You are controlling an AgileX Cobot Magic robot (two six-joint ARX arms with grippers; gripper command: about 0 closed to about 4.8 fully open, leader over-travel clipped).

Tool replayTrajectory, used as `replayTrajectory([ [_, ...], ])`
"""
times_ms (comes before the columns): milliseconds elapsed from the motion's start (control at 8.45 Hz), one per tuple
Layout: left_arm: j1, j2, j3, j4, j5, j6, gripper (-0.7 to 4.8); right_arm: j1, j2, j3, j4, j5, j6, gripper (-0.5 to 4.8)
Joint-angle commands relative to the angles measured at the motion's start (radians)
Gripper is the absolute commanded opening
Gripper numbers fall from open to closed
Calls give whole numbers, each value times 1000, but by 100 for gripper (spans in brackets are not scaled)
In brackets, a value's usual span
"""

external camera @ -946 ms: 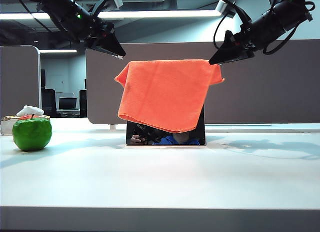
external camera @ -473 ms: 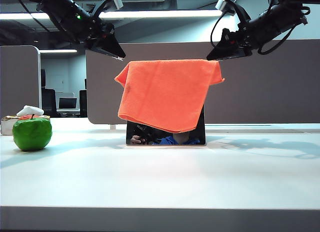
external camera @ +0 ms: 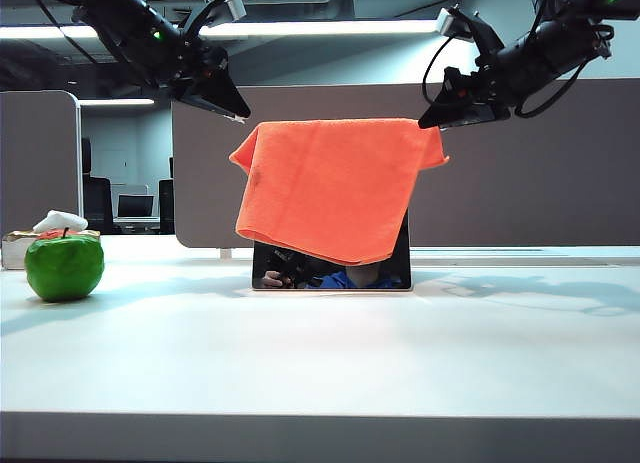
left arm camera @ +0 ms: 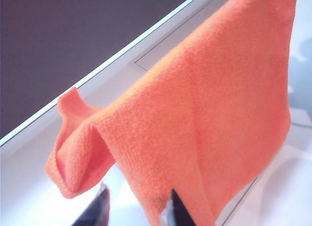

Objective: Pick up the cloth from the table and use it to cover the mirror.

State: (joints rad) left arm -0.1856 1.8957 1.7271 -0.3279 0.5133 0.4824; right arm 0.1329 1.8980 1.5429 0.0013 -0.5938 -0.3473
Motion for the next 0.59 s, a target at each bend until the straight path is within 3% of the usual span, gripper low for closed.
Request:
replayTrajectory([
  [118, 0, -4, 3, 0, 26, 7, 156, 0, 42, 5, 37, -21, 41, 238],
  [591, 0, -4, 3, -8, 27, 6, 156, 1, 60, 5, 52, -60, 41, 219],
])
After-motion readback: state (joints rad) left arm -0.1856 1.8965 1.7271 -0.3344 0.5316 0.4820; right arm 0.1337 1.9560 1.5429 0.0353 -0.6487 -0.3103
